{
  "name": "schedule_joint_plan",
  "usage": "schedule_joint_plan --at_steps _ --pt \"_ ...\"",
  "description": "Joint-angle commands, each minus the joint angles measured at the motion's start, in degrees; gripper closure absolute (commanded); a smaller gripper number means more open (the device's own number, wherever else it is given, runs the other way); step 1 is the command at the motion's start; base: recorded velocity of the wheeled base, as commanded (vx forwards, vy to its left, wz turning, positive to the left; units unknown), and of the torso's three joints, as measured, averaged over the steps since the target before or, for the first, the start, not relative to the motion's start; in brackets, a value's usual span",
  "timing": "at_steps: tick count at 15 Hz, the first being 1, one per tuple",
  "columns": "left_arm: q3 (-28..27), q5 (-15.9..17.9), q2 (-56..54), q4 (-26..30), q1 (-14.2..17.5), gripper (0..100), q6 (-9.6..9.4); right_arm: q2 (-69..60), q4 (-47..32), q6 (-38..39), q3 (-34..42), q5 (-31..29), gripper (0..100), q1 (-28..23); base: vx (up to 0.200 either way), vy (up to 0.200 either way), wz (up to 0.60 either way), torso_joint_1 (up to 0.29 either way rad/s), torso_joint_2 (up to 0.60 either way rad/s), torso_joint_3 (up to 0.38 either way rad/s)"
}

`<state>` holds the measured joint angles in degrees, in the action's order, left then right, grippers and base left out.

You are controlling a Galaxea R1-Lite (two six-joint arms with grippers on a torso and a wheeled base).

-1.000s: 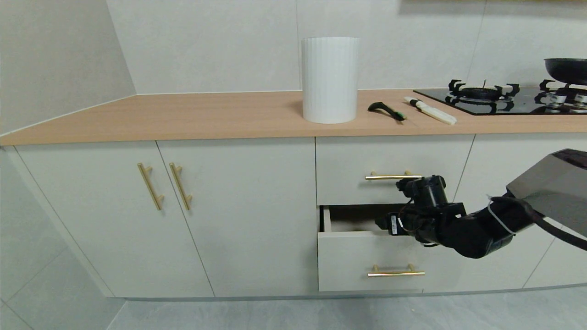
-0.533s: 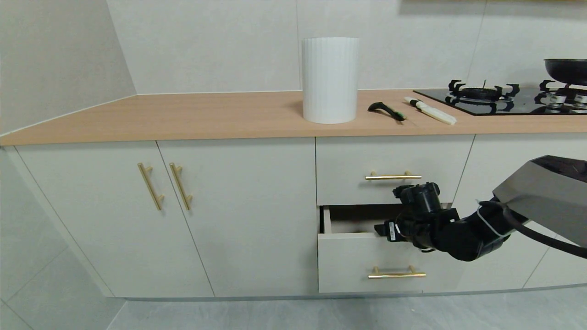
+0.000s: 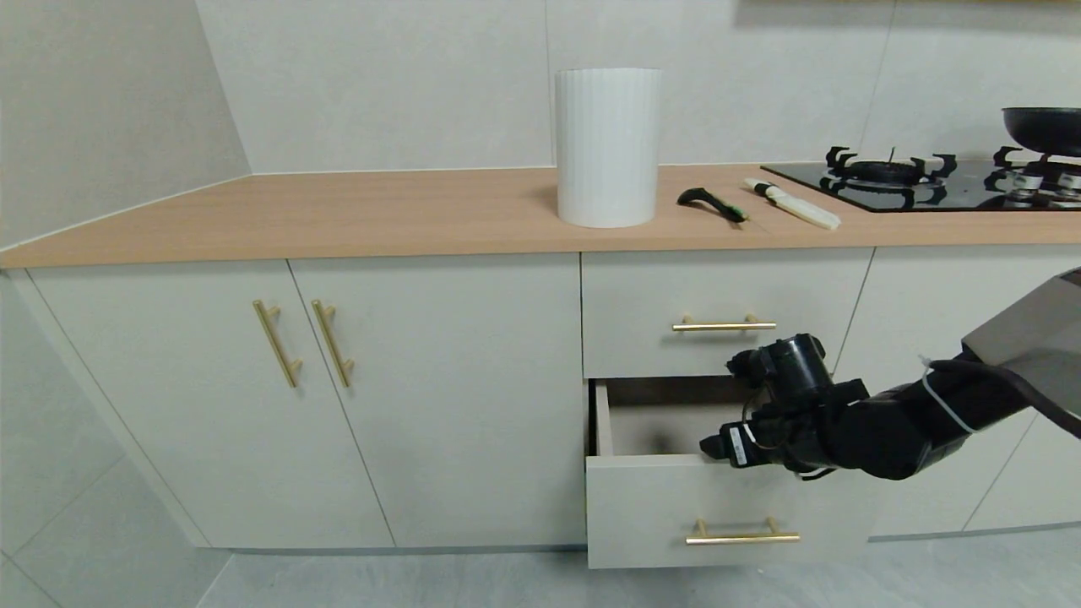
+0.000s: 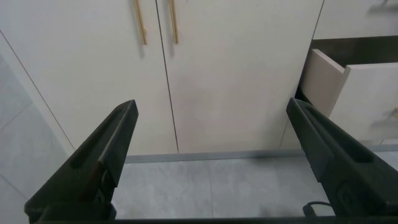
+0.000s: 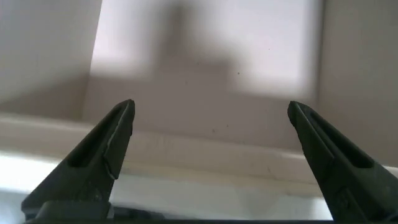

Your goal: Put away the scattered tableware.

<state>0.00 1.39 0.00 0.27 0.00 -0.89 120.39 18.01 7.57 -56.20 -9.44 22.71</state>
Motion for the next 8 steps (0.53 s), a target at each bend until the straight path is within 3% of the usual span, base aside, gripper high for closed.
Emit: schedule_joint_plan --at_steps 1,8 --pt "0.0 0.0 0.0 0.0 0.0 0 0.01 -2.4 -1.1 -0.7 1.9 -0.1 0 2.0 0.000 0.000 0.00 0.000 0.00 0.000" --pt "0.0 0.0 0.0 0.0 0.0 0 -0.08 -5.2 -13.0 -4.2 2.2 0.0 0 4.0 0.000 0.000 0.00 0.000 0.00 0.000"
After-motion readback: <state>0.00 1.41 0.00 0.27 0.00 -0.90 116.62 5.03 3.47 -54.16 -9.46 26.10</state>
